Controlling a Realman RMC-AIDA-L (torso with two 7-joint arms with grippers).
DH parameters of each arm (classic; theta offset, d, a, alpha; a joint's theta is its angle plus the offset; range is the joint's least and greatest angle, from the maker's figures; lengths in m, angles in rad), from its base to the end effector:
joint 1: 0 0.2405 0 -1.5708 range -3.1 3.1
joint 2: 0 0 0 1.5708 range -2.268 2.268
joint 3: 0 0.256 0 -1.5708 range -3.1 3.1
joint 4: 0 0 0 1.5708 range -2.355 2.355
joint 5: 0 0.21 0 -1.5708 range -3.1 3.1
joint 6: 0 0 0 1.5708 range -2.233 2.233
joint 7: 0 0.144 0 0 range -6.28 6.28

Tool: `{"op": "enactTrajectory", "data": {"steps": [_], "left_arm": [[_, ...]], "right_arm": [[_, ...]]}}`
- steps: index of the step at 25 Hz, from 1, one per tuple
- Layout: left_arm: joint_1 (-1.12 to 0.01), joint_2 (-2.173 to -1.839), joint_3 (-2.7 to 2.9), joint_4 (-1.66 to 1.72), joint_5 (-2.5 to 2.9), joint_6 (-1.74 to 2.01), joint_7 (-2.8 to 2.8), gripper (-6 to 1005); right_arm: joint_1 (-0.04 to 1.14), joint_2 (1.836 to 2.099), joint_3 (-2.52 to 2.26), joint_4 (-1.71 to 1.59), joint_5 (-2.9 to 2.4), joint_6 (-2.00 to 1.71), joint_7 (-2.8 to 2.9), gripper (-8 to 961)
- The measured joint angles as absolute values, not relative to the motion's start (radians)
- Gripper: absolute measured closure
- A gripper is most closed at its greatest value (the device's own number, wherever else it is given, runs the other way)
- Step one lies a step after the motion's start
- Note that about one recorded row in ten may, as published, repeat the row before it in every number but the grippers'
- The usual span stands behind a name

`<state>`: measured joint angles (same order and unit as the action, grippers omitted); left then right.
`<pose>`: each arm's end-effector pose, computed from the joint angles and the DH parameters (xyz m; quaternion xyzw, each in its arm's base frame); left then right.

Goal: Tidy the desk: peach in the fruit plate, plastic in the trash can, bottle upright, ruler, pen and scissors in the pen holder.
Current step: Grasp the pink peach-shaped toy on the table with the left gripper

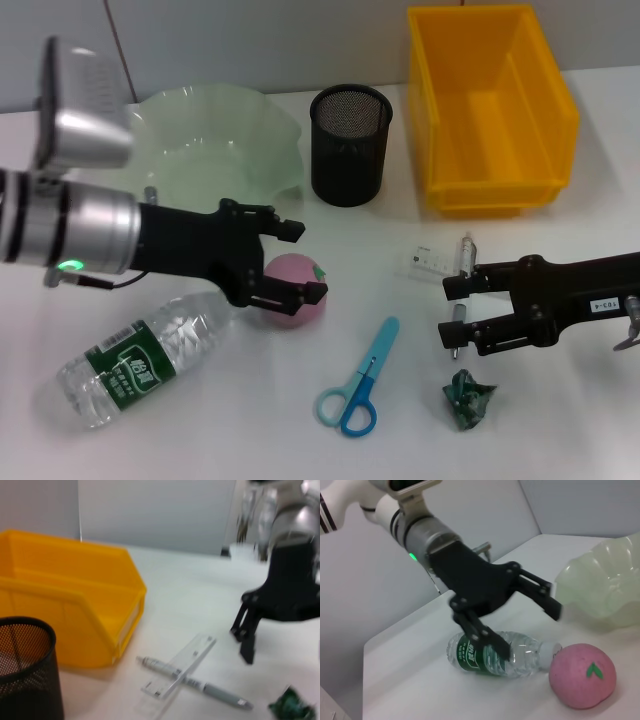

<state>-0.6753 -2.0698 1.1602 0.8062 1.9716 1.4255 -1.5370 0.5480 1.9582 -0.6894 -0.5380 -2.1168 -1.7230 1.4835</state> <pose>-0.1805 0.3621 -0.0384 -0.9897 -0.0802 -0.1101 0.0446 0.2834 0.3075 0.0203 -0.9406 0.2727 0.2010 0.0238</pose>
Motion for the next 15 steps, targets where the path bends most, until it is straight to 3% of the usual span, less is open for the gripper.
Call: {"op": "enactTrajectory", "data": {"steps": [15], "left_arm": [[-0.733,-2.074,1.408,0.814,2.126,1.163,-1.625,283]], "right_arm": [[0.546,1.958,-0.686,-0.540,-2.118,-1.714,1.515,139]]}}
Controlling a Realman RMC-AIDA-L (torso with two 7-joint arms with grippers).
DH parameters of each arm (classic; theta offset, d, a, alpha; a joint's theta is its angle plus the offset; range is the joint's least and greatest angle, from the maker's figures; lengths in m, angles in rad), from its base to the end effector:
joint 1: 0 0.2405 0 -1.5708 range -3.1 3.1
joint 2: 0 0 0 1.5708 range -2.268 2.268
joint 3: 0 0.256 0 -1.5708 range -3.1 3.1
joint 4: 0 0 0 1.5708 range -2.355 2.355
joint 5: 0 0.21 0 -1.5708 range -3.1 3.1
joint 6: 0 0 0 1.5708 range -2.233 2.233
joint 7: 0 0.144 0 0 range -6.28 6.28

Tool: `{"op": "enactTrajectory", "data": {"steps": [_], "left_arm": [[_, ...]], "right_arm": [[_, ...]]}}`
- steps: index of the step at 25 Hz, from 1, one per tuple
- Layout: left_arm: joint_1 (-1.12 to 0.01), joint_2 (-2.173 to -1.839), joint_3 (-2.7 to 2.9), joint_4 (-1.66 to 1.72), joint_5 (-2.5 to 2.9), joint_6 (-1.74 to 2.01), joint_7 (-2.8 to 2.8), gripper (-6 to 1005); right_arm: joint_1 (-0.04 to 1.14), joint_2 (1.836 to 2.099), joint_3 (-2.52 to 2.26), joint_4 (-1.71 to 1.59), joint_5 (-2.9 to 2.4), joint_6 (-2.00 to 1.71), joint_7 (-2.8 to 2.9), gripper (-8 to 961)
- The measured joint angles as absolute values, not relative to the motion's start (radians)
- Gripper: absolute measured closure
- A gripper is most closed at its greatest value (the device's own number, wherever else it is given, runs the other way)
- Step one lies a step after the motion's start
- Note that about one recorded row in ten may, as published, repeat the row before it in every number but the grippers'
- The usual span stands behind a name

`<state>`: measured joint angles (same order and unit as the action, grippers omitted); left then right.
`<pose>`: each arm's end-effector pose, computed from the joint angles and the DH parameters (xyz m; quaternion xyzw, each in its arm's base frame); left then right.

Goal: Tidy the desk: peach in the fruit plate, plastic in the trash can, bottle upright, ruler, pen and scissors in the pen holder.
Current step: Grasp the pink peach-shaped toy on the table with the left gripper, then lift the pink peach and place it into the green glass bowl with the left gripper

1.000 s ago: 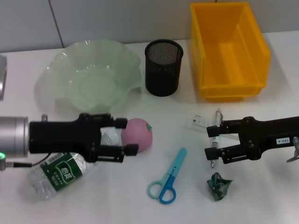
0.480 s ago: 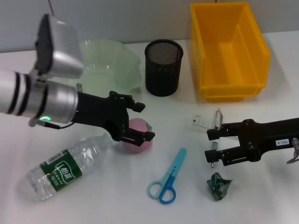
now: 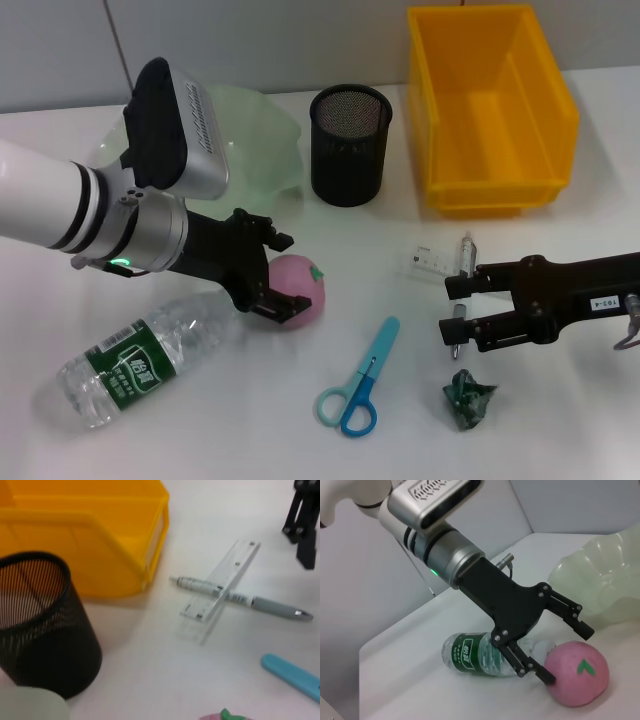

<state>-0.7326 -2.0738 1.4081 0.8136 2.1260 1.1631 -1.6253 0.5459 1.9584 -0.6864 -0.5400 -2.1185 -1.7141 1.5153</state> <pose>-0.1793 0.3799 -0.0721 -0.9952 -0.0201 0.0347 0.0895 0.2849 0.3082 0.0207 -0.9358 0.2893 0.1998 0.0262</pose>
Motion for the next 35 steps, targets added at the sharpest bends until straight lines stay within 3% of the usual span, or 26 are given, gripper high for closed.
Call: {"op": "enactTrajectory", "data": {"steps": [15,26,35], "left_arm": [[-0.742,-2.074,1.465,0.805,2.129,1.137,-1.661,328],[-0.742,-2.071,1.443,0.828,2.049,1.168,-1.686,525],[-0.700,-2.066,1.188,0.838,1.865,1.258,-1.674,624]], "right_arm": [[0.550,1.957,-0.691,-0.540,-2.118,-1.712,1.517,139],[0.549,1.958,-0.690,-0.540,-2.118,-1.712,1.517,138],[0.545,1.958,-0.690,-0.540,-2.118,-1.712,1.517,138]]}}
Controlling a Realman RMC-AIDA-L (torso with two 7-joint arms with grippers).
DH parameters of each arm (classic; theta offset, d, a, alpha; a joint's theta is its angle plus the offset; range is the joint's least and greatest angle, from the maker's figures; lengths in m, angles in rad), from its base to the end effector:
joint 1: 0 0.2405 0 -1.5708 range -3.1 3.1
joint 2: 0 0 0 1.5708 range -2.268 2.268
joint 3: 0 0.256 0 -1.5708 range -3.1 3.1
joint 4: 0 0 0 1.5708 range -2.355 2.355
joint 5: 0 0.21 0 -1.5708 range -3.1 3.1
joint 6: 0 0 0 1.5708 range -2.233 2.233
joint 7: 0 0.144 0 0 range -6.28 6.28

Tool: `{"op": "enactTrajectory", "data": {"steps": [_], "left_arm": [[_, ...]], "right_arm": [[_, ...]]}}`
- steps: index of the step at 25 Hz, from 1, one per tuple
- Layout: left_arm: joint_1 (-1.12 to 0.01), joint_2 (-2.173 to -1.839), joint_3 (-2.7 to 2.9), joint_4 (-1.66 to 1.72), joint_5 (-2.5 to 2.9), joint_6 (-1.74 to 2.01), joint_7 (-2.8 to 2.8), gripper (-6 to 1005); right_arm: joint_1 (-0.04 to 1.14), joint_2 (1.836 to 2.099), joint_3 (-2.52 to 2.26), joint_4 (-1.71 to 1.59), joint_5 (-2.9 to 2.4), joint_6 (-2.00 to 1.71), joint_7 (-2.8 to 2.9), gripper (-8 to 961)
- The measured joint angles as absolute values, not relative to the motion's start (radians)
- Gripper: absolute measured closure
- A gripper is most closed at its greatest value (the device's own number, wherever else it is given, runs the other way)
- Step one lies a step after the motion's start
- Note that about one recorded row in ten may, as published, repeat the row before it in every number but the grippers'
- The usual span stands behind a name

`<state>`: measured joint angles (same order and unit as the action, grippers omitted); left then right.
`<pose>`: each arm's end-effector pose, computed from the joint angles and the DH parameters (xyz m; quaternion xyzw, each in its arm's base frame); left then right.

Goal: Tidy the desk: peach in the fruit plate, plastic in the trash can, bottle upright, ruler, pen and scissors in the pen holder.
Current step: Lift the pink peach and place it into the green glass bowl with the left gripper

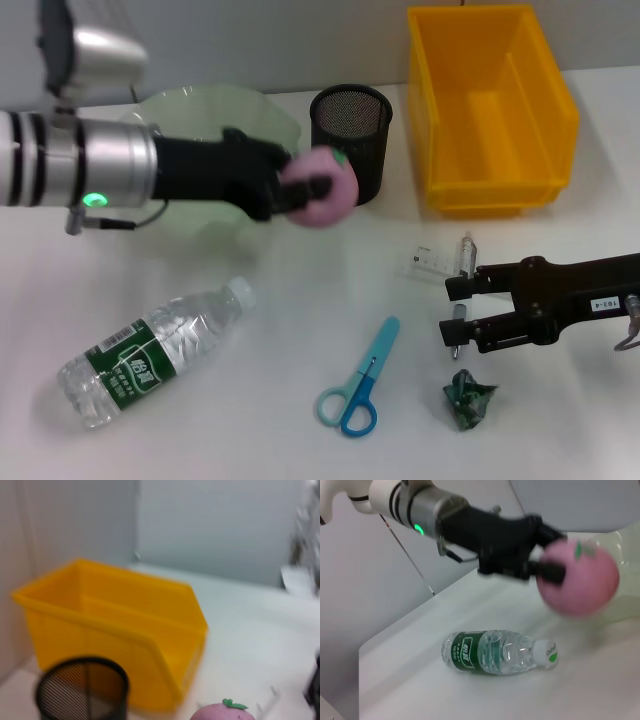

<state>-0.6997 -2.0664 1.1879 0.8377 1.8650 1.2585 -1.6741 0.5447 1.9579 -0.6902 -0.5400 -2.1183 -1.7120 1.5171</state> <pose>-0.1559 0.3921 -0.0299 -0.9717 -0.1336 -0.1552 0.1177 0.2855 0.3079 0.0205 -0.9358 0.2905 0.1981 0.0260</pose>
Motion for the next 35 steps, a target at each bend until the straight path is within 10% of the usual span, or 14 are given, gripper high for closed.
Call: {"op": "enactTrajectory", "data": {"steps": [31,35], "left_arm": [[-0.683,-2.078,1.117,0.534,1.572,0.668,-1.380,858],[-0.683,-2.079,1.128,0.528,1.572,0.667,-1.377,767]], "right_arm": [[0.560,1.959,-0.690,-0.540,-2.120,-1.706,1.517,138],[0.560,1.959,-0.690,-0.539,-2.120,-1.703,1.517,138]]}}
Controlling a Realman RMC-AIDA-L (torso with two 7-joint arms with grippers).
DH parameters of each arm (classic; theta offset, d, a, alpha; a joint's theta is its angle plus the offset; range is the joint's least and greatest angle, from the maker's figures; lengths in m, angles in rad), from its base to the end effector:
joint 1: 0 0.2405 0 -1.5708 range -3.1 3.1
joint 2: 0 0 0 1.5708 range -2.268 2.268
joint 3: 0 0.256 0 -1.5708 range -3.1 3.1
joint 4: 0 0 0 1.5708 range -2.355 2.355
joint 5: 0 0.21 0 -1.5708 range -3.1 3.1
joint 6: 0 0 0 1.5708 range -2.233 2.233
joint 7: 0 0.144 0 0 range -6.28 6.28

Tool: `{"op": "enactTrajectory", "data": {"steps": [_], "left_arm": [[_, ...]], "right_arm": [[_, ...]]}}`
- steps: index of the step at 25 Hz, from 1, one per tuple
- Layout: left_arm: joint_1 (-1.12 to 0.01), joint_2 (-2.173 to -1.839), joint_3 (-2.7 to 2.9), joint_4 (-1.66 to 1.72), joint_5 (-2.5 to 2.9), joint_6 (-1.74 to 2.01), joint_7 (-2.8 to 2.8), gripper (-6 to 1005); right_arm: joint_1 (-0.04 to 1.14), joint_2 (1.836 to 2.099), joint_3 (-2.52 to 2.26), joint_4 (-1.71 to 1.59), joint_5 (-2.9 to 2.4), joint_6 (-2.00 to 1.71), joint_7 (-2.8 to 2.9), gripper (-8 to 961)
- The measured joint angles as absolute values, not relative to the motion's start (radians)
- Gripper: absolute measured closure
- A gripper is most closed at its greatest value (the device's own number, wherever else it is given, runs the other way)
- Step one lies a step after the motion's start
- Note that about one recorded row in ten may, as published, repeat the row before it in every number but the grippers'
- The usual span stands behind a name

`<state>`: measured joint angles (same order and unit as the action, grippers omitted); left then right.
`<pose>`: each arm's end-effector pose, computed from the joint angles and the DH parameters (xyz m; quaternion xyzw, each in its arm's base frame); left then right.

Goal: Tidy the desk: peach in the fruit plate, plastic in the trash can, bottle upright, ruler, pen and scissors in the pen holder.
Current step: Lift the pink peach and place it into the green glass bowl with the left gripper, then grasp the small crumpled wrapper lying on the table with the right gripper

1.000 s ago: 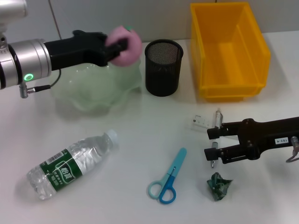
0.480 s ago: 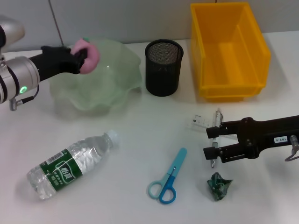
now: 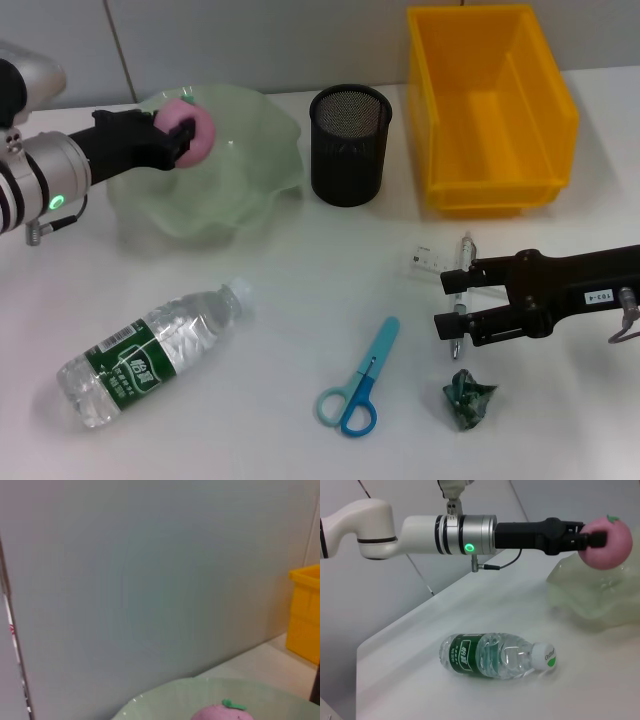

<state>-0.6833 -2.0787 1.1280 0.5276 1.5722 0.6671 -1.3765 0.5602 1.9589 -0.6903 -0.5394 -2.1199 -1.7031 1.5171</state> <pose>-0.2418 0.4355 -0.0293 -0.8773 -0.2568 -0.1550 0.3748 0.2814 0.3130 0.0198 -0.9379 0.2845 0.1965 0.0277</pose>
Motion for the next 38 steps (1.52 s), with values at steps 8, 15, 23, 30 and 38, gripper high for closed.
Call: {"op": "enactTrajectory", "data": {"steps": [8,15,23,30,38], "left_arm": [[-0.690,-2.079,1.169,0.521,1.572,0.655,-1.376,616],[-0.694,-2.079,1.169,0.520,1.572,0.654,-1.386,521],[-0.695,-2.076,1.169,0.518,1.572,0.661,-1.399,227],[-0.665,-2.065,1.121,0.572,1.571,0.893,-1.457,139],[-0.578,-2.043,1.040,0.664,1.572,1.342,-1.495,140]], "right_arm": [[0.563,1.960,-0.690,-0.538,-2.120,-1.703,1.517,139],[0.564,1.960,-0.690,-0.538,-2.120,-1.703,1.517,139],[0.566,1.960,-0.690,-0.538,-2.120,-1.703,1.517,138],[0.566,1.960,-0.690,-0.540,-2.120,-1.703,1.517,138],[0.567,1.958,-0.690,-0.540,-2.120,-1.703,1.519,142]]}}
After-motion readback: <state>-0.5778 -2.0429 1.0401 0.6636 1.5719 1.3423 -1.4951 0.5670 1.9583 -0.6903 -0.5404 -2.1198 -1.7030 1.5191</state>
